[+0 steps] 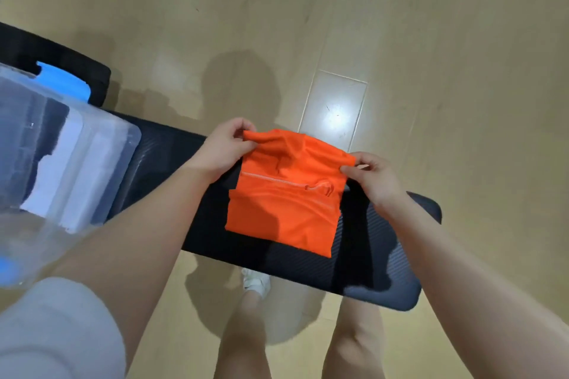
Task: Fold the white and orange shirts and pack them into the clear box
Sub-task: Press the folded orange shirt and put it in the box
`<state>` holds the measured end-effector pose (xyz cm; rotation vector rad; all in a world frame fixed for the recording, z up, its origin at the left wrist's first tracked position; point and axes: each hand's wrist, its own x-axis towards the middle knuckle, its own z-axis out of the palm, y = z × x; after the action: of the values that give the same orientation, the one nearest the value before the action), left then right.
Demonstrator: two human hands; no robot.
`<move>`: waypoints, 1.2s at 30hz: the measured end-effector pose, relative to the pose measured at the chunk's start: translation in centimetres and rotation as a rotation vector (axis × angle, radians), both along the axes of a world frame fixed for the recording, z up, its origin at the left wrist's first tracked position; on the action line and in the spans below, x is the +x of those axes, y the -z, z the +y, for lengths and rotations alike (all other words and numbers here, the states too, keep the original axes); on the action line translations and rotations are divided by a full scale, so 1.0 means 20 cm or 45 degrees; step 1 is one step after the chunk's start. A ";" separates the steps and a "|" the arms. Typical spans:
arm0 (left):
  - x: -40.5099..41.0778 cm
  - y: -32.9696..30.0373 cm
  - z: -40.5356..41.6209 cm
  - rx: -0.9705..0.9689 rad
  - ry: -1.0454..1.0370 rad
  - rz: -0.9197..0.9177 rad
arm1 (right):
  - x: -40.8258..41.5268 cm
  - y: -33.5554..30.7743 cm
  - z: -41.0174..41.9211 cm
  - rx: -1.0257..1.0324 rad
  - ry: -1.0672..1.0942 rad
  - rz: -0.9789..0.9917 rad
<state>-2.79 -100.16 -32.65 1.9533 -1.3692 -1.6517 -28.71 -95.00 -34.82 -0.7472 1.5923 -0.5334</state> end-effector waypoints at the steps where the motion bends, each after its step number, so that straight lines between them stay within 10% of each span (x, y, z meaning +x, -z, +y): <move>1: 0.02 0.00 0.03 -0.063 0.072 -0.099 | 0.01 -0.01 0.04 -0.058 -0.079 0.136; 7: 0.10 -0.05 0.15 -0.200 0.234 -0.280 | 0.12 -0.08 0.26 -0.079 0.149 0.056; 14: 0.14 -0.03 0.41 0.106 -0.033 0.084 | 0.21 -0.13 0.40 0.230 0.758 -0.256; 22: 0.12 0.02 0.62 0.173 -0.405 0.073 | 0.37 -0.07 0.63 0.155 0.702 0.200; 29: 0.09 0.12 0.70 0.270 -0.764 0.232 | 0.44 -0.02 0.73 0.111 0.690 0.026; 36: 0.10 0.13 0.76 0.175 -0.562 0.134 | 0.43 0.03 0.81 0.048 0.501 0.230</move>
<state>-0.71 -85.00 -35.28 2.0225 -0.7320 -1.6320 -20.03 -78.89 -35.32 -0.4623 1.9278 -0.7329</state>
